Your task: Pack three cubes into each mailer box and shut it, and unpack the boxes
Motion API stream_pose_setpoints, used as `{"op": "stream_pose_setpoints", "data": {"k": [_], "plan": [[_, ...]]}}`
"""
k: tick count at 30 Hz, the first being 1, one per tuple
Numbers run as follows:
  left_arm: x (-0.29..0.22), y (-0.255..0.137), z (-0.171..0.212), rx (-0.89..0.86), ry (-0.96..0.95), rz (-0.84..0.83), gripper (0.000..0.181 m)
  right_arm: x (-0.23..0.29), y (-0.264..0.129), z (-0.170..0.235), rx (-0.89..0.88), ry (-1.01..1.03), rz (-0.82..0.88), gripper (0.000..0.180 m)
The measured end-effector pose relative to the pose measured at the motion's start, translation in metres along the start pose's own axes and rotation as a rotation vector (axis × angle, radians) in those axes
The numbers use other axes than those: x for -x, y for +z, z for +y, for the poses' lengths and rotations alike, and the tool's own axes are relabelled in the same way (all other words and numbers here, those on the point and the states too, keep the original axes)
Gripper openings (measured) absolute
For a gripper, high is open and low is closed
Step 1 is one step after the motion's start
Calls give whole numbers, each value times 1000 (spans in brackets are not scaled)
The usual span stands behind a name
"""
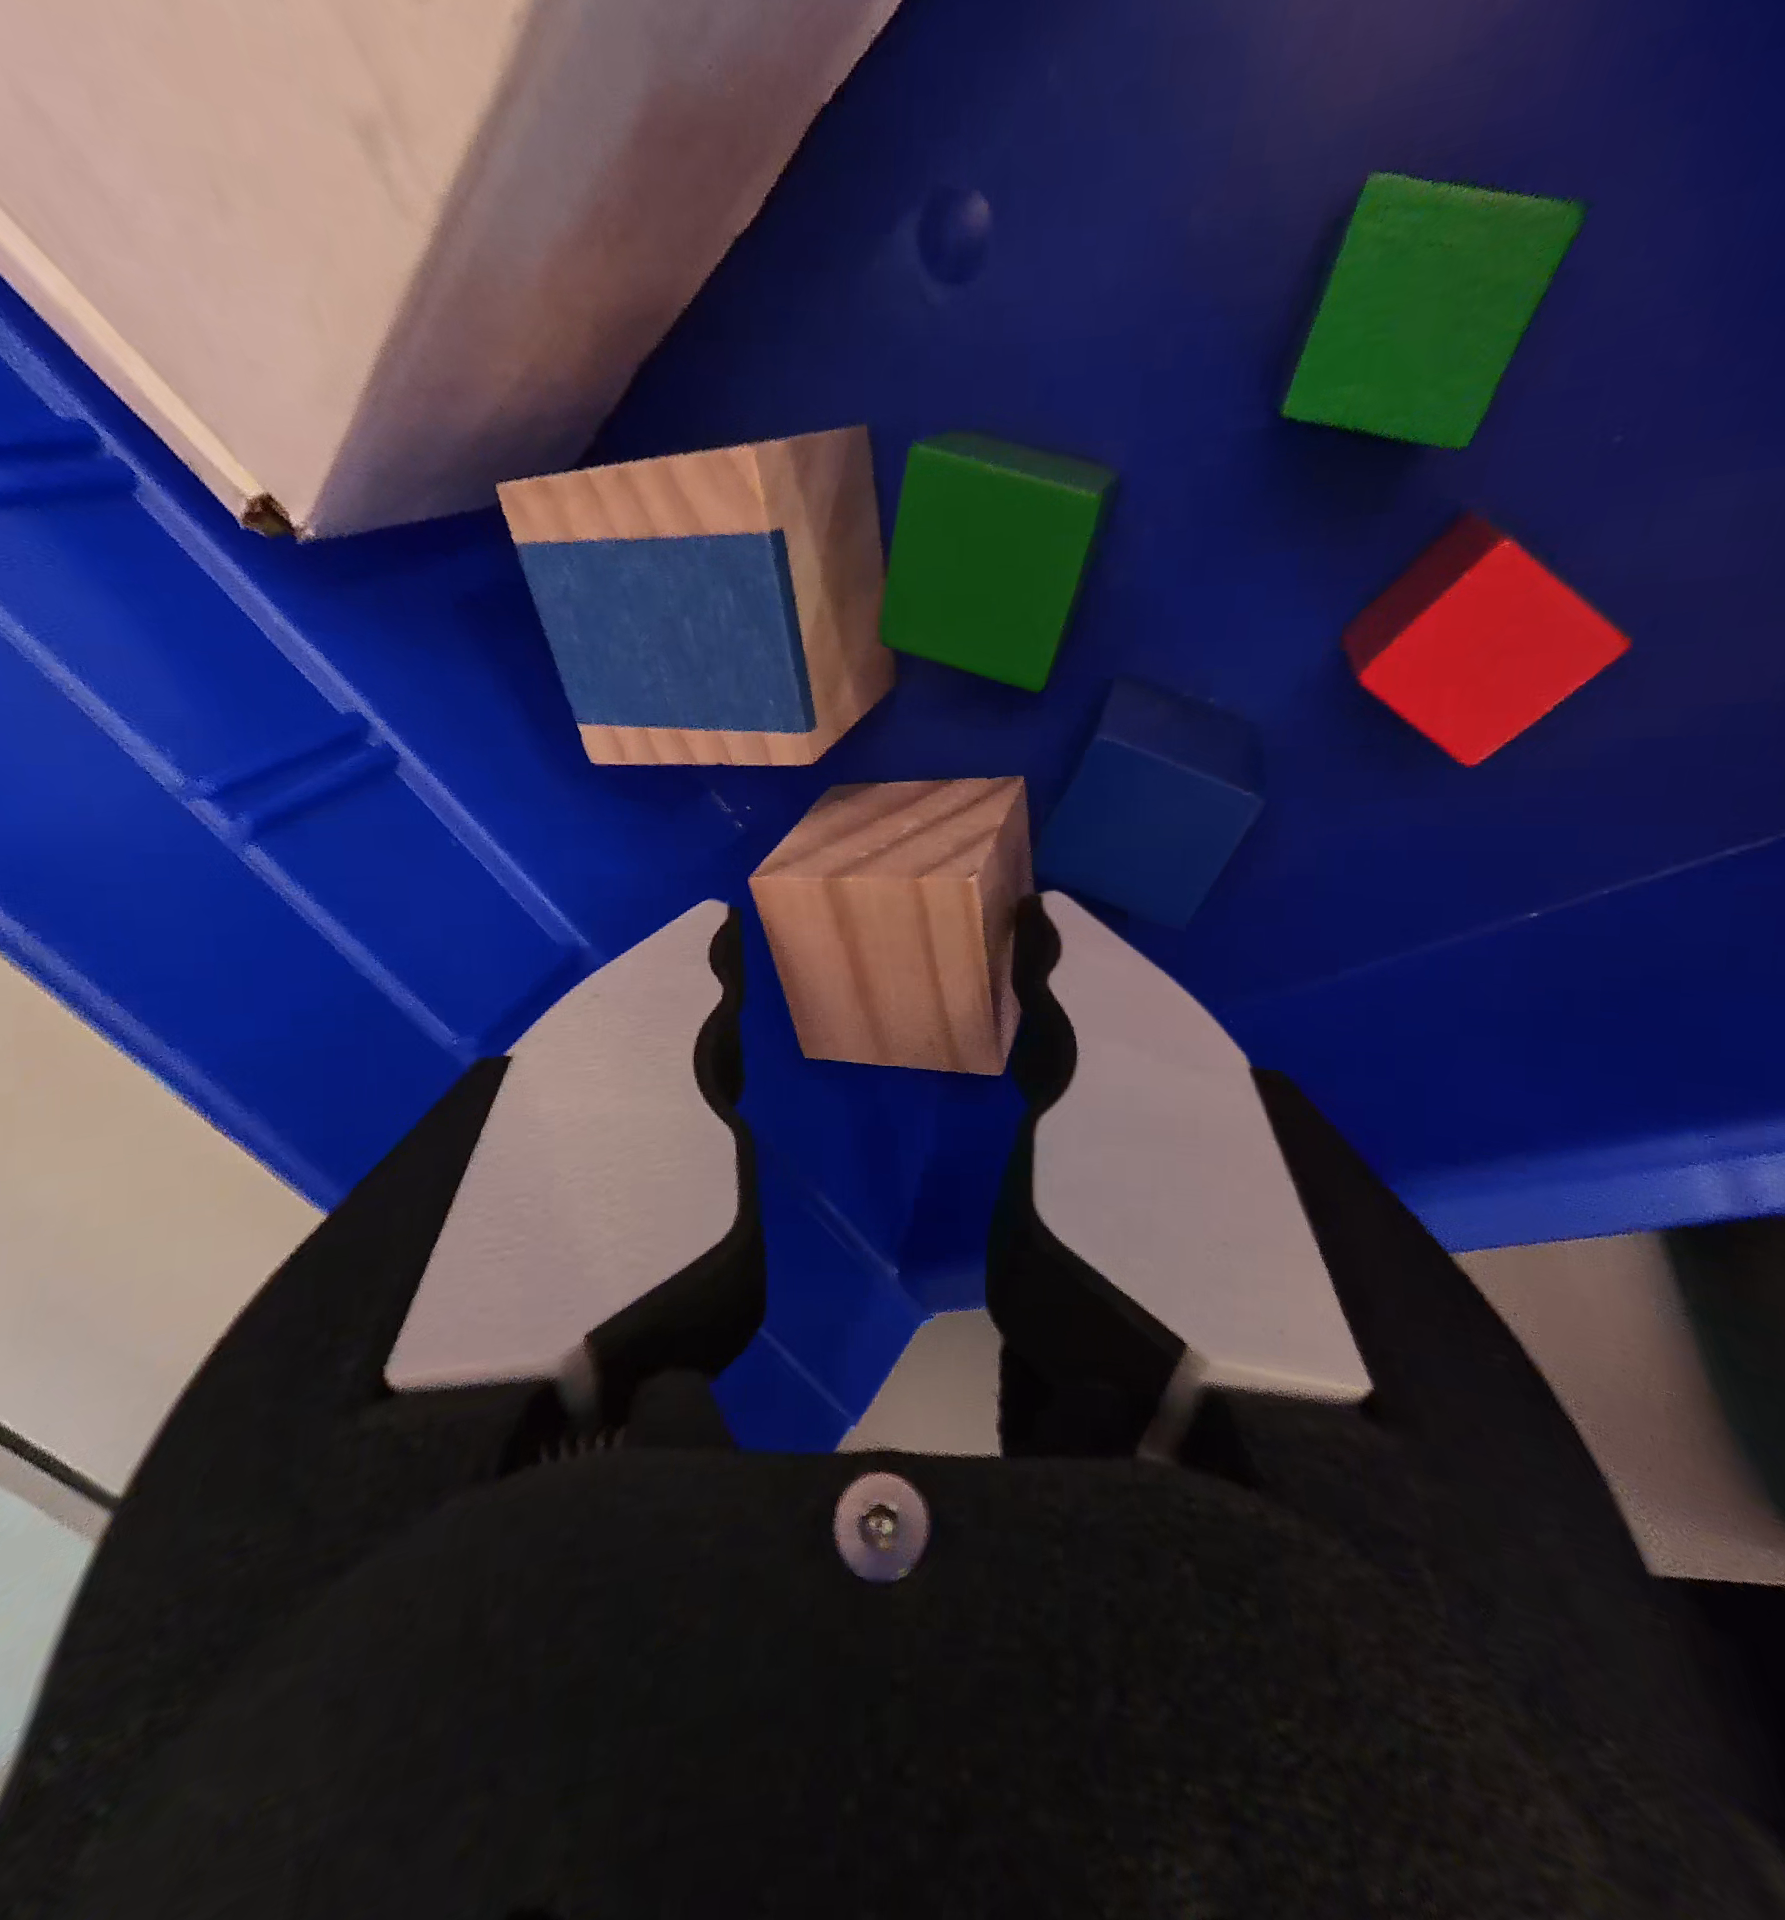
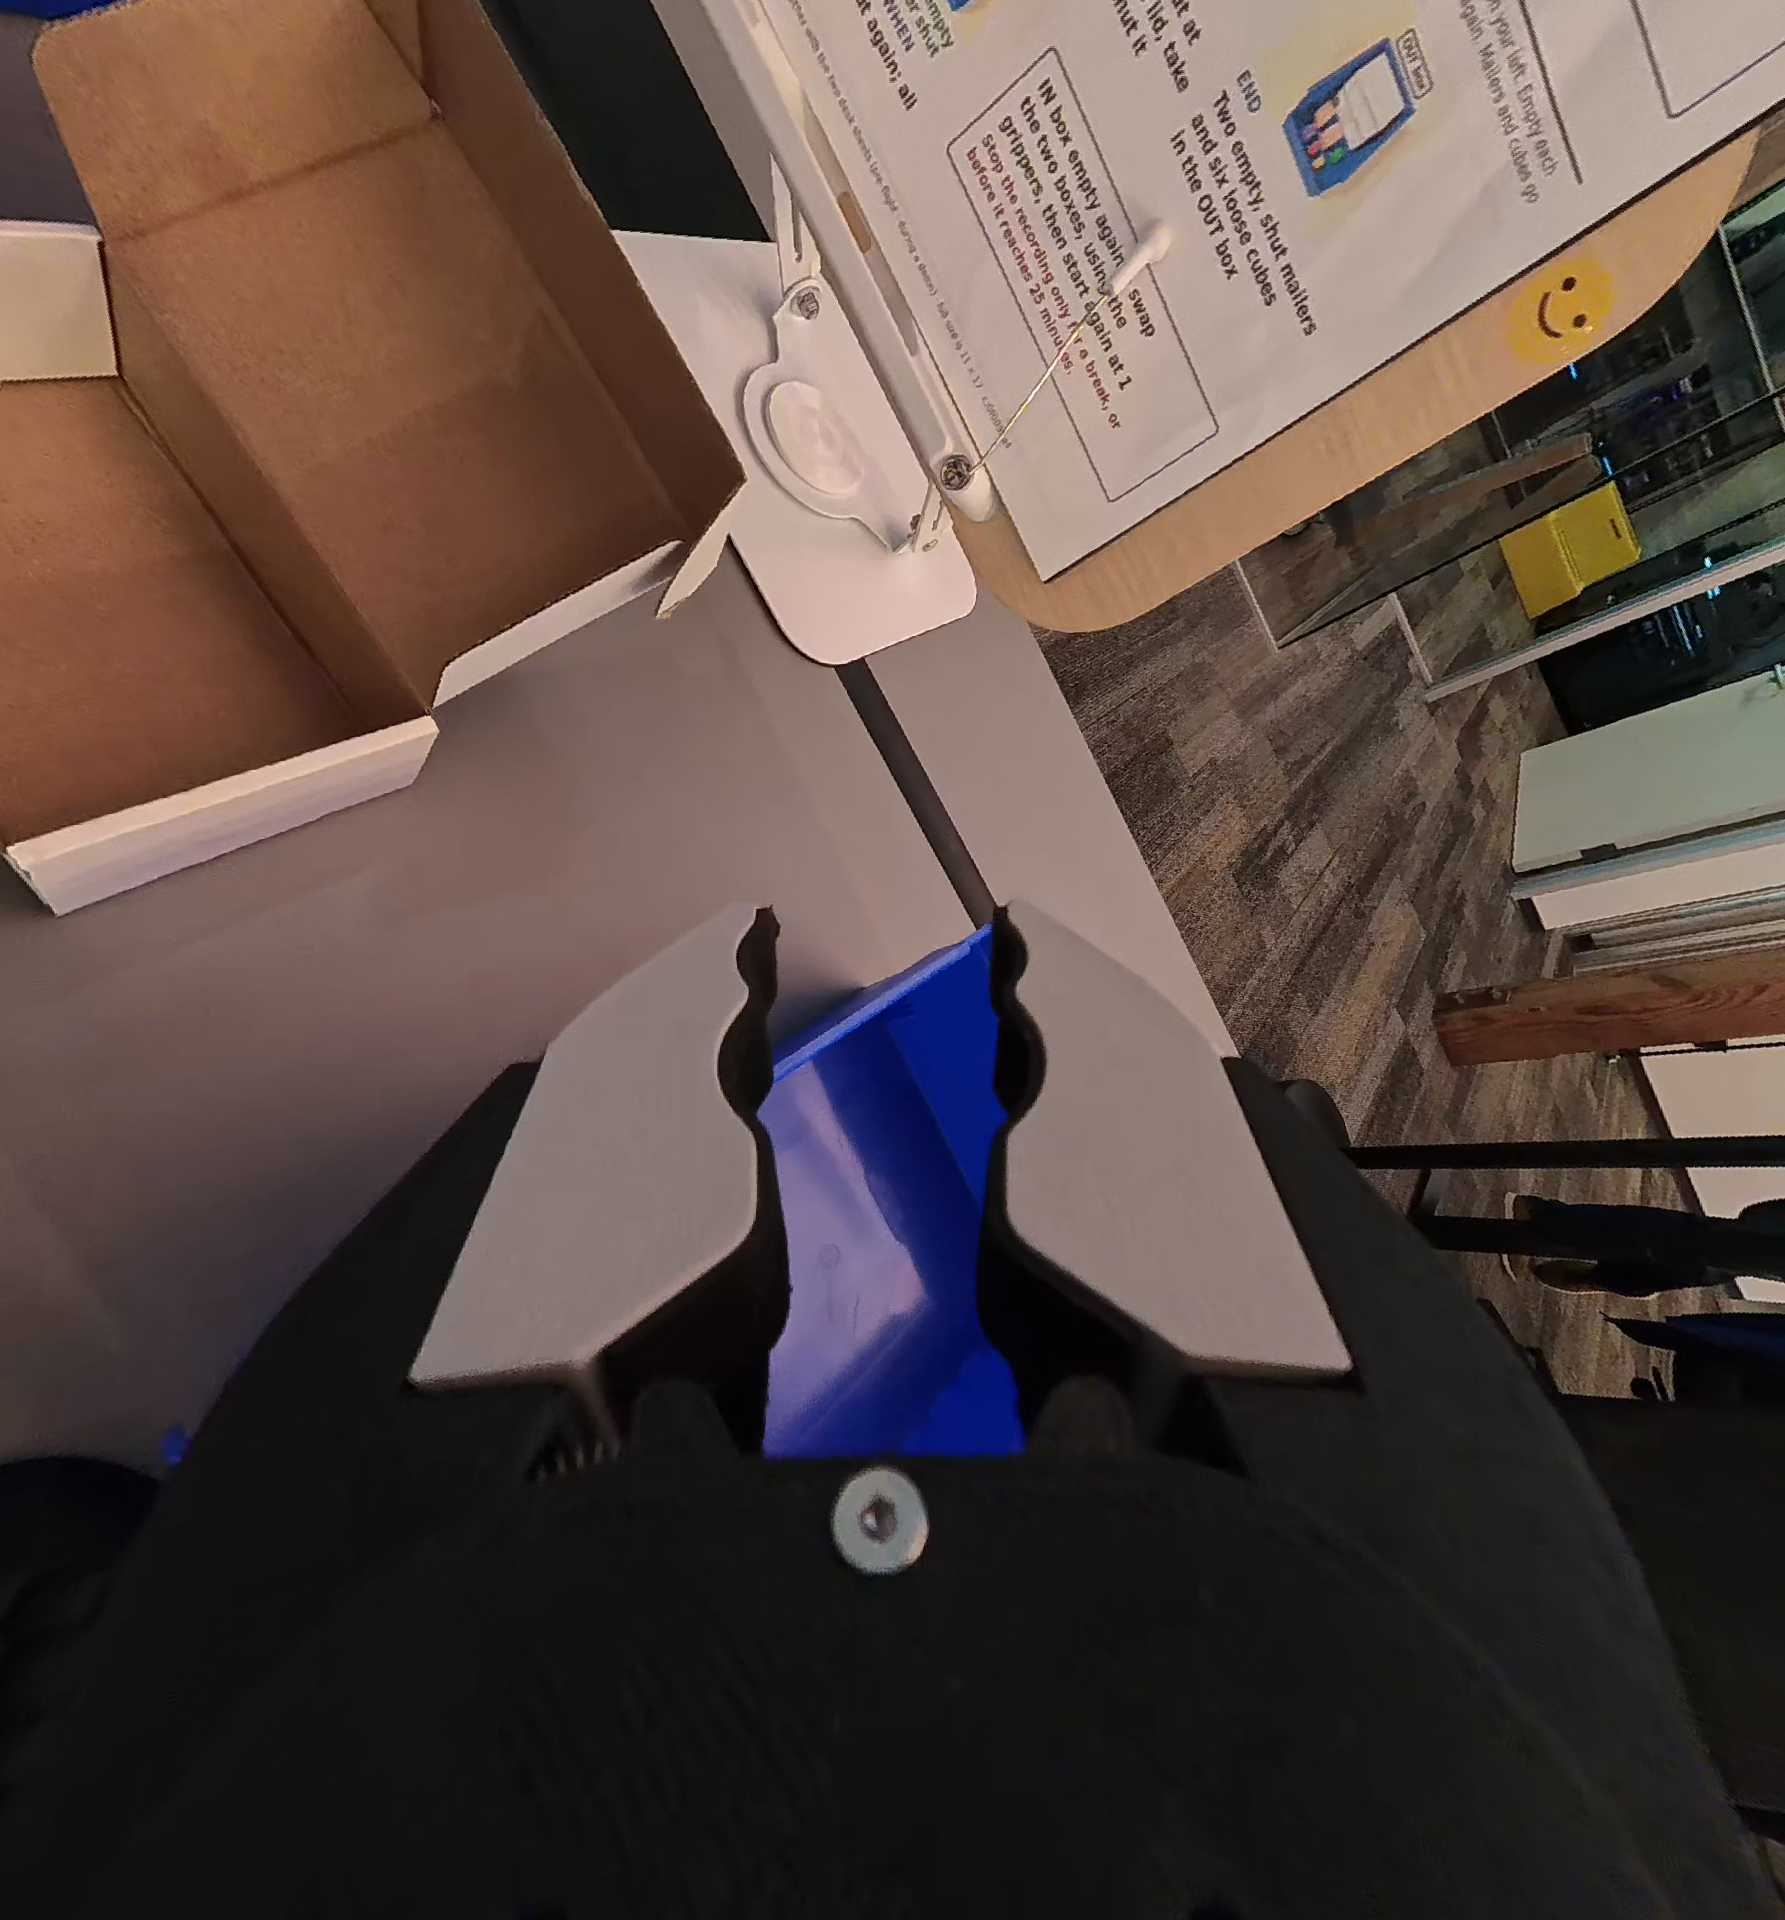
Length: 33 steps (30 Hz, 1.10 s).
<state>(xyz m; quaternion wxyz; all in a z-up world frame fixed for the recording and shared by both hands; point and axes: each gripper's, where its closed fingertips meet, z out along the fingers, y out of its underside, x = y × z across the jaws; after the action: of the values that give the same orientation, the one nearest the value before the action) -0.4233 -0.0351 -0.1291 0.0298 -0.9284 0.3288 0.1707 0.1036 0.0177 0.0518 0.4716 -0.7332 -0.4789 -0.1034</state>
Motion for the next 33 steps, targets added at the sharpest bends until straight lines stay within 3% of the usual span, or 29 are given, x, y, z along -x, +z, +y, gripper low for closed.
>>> {"op": "stream_pose_setpoints", "data": {"k": [20, 28, 33], "plan": [[6, -32, -4, -122, 59, -168, 45, 5, 3, 2, 20, -25, -12, 40], [-8, -101, -24, -326, 120, -229, 45, 4, 5, 4, 34, -25, -12, 40], [-63, -159, -56, -530, 246, -166, 45, 2, 3, 6, 32, -21, -7, 40]]}}
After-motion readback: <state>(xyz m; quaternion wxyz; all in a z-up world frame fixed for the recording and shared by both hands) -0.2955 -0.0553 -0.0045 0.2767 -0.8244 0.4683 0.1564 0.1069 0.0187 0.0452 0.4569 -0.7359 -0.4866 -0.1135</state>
